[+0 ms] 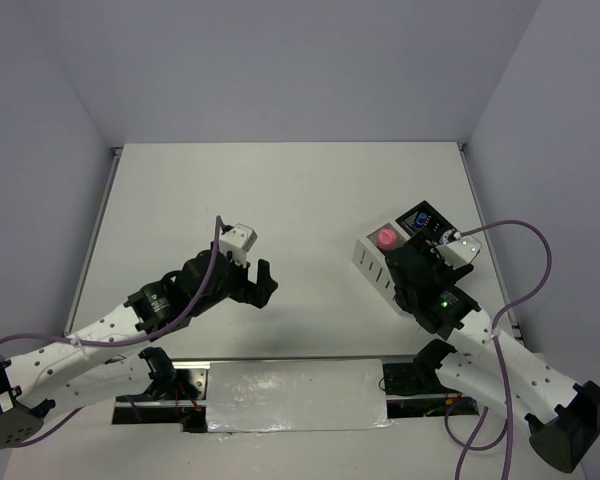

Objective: Sort the stationery into containers
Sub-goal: Place the stationery in the storage box, then reset both arms

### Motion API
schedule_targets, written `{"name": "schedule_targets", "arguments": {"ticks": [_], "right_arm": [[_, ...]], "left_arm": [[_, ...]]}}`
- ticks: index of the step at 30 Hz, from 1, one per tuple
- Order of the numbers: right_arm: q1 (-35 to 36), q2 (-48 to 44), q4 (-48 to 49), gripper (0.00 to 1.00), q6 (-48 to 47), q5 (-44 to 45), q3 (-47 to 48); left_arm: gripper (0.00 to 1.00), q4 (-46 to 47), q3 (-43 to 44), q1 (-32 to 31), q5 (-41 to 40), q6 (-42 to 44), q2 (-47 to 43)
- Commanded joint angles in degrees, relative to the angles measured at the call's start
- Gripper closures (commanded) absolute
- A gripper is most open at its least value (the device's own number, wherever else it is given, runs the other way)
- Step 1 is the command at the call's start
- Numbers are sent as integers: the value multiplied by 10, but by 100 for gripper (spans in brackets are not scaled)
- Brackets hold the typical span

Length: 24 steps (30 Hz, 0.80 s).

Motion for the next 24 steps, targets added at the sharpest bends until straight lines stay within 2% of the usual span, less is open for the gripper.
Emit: {"name": "schedule_targets", "arguments": {"ticks": [1,3,6,8,10,14,17,20,23,24], "right_arm": [[-3,-11,7,11,-17,-18,11],[-3,-40,62,10,-75,-47,7],[-3,-80,100,1,-161,-103,18],[-3,-87,56,0,-174,-126,56],[-3,-88,10,0,-184,-144,97],[-3,-108,-35,0,-211,-196,152],[-3,-131,-39,0,-275,-301,185],[-3,-135,-77,0,-307,-383,228],[-3,-147,-113,0,-312,-425,263],[-2,-152,-124,0,-308,-428,278]], "left_arm": [[1,18,5,1,0,7,-4],[1,10,8,0,-10,2,-2],[1,-27,26,1,-79,-38,10],[1,-70,48,4,-149,-63,23],[1,-88,67,17,-176,-90,30],[1,-106,86,58,-176,-120,21],[1,-120,112,93,-171,-118,20],[1,-173,160,123,-216,-115,26],[1,-218,198,141,-247,-113,10],[1,-231,212,142,-280,-112,3]]}}
